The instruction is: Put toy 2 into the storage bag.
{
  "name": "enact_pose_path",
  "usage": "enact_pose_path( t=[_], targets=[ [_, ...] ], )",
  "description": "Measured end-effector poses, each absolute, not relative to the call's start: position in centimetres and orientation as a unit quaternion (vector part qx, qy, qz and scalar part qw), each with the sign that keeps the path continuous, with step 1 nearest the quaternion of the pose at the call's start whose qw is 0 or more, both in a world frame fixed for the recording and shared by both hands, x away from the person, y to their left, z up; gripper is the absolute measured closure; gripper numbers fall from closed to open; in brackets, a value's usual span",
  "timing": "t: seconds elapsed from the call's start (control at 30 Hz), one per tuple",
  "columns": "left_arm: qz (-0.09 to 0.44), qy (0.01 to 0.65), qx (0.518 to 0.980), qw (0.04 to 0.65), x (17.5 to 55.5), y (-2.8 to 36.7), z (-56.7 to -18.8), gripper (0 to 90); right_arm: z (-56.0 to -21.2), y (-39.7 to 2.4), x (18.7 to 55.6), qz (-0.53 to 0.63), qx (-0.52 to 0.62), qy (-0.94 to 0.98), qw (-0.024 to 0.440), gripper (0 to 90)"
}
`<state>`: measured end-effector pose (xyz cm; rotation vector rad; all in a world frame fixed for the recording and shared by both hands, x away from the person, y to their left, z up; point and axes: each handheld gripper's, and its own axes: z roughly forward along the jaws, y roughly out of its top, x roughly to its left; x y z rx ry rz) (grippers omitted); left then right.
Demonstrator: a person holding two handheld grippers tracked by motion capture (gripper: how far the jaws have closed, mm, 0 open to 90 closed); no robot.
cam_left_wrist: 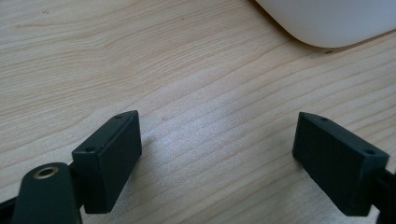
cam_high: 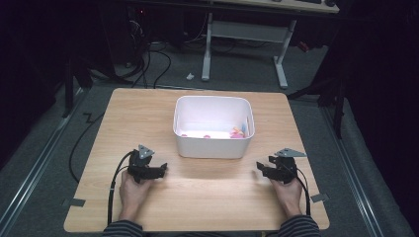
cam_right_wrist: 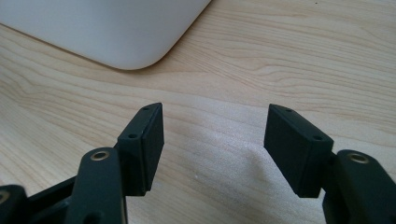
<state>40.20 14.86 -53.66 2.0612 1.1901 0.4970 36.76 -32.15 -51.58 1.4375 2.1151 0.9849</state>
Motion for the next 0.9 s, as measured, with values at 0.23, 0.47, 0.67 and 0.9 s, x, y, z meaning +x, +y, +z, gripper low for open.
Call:
enact_pose_path(
  t=[0.23, 0.47, 0.67, 0.9],
  targets=[
    [0.192, 0.459, 0.795, 0.348, 40.2, 14.9, -53.7, 15.6, -52.1, -31.9, 37.0, 0.338, 0.51, 0.763, 0.209, 37.6],
    [0.192, 0.459, 0.795, 0.348, 40.2, 14.9, -53.7, 15.6, -52.7, -31.6, 37.4, 0.32, 0.508, 0.771, 0.213, 36.5],
    [0.193, 0.459, 0.795, 0.347, 40.2, 14.8, -53.7, 15.6, -53.0, -31.5, 37.2, 0.323, 0.501, 0.771, 0.225, 33.4],
    [0.193, 0.459, 0.795, 0.347, 40.2, 14.8, -53.7, 15.5, -53.0, -31.5, 37.2, 0.322, 0.5, 0.772, 0.224, 31.1]
  ],
)
